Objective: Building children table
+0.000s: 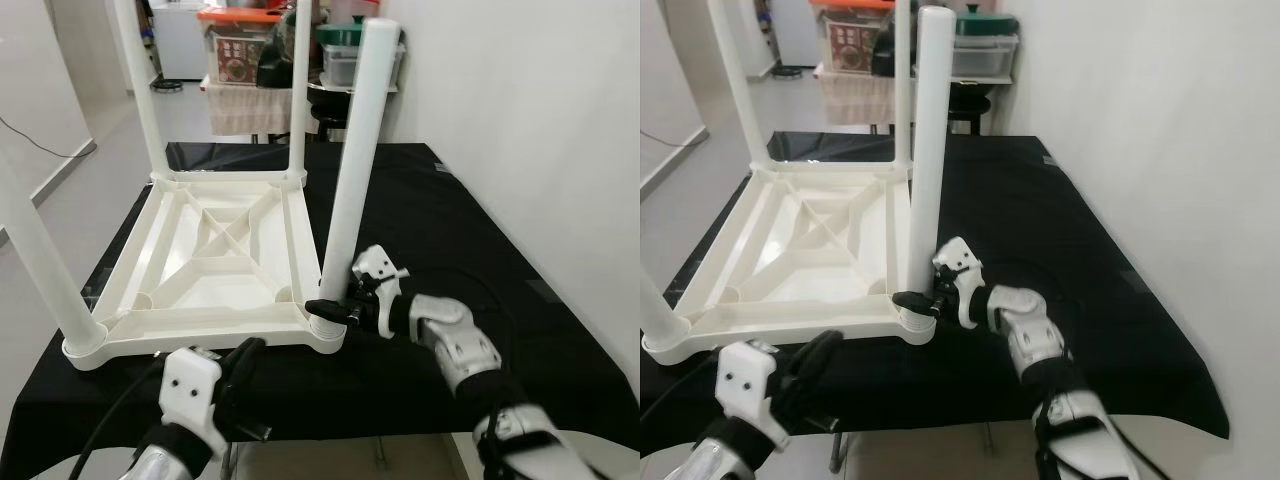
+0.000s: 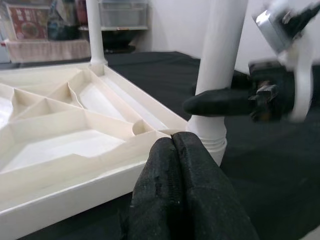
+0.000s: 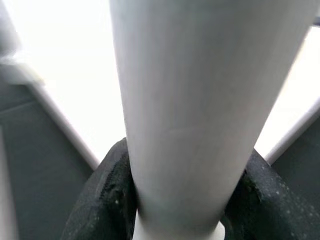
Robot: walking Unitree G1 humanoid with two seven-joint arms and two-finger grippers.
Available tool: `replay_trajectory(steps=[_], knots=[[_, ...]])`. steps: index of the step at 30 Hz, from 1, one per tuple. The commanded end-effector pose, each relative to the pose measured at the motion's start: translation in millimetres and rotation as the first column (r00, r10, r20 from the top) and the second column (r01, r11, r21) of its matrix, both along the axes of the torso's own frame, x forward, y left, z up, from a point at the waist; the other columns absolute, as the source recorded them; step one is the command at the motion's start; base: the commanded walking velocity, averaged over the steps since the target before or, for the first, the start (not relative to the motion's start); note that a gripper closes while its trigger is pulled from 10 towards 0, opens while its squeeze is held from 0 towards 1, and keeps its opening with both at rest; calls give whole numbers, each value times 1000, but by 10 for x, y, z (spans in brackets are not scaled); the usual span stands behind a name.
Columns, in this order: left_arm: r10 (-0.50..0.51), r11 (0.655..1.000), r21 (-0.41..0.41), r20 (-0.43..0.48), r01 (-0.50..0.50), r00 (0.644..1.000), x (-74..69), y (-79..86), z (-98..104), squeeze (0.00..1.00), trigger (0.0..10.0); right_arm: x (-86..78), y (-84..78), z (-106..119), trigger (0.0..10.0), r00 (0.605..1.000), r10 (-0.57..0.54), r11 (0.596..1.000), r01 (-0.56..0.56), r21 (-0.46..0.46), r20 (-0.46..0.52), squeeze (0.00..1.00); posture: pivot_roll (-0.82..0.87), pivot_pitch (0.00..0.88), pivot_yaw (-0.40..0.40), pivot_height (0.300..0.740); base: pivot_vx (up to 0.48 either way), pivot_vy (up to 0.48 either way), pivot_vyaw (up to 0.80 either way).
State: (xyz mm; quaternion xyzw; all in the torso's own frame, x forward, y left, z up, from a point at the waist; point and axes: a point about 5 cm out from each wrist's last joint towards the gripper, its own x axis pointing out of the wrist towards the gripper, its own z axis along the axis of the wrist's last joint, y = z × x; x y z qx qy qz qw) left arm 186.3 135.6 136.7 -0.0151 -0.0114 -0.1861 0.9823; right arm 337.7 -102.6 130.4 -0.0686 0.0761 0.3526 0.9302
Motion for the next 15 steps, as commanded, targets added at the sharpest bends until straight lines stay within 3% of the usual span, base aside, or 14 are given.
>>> replay_trajectory(steps=[1,2,4,5,8,9,12,13,15], knots=[[8,1000,2,-14,-8,1000,0,2,-25,0,10000,-176,15,-149,0,991,-134,973,136,-185,23,0,31,0,-32,740,0,0,0],[8,1000,5,-18,-8,1000,3,3,-33,0,10000,-296,117,-151,0,990,-135,969,142,-200,46,0,26,0,-30,740,0,0,0],[8,1000,5,-18,-8,1000,3,3,-33,0,10000,-296,117,-151,0,990,-135,969,142,-200,46,0,26,0,-30,740,0,0,0],[6,1000,1,-22,-6,1000,7,2,-43,0,10000,-255,112,-120,0,985,-167,974,170,-151,33,0,13,0,-17,740,0,0,0],[9,1000,-7,-31,-10,999,16,0,-56,0,10000,-95,25,-110,0,977,-211,967,213,-142,28,0,27,0,-20,740,0,0,0],[10,1000,-13,-37,-10,999,18,-4,-65,0,10000,-65,14,-110,9765,975,-223,964,223,-144,14,0,31,0,-24,740,0,0,0],[15,1000,-25,-47,-16,999,24,-9,-83,0,10000,-82,89,-93,10000,984,-176,979,172,-113,-26,0,30,0,-26,740,0,0,0],[20,999,-30,-50,-22,999,26,-12,-90,0,10000,-99,130,-63,10000,990,-134,988,130,-84,-43,1000,30,0,-28,740,0,0,0],[24,999,-34,-51,-26,998,30,-18,-95,0,10000,-107,172,-10,10000,996,-69,997,66,-41,-57,1000,32,0,-29,740,0,0,0]])
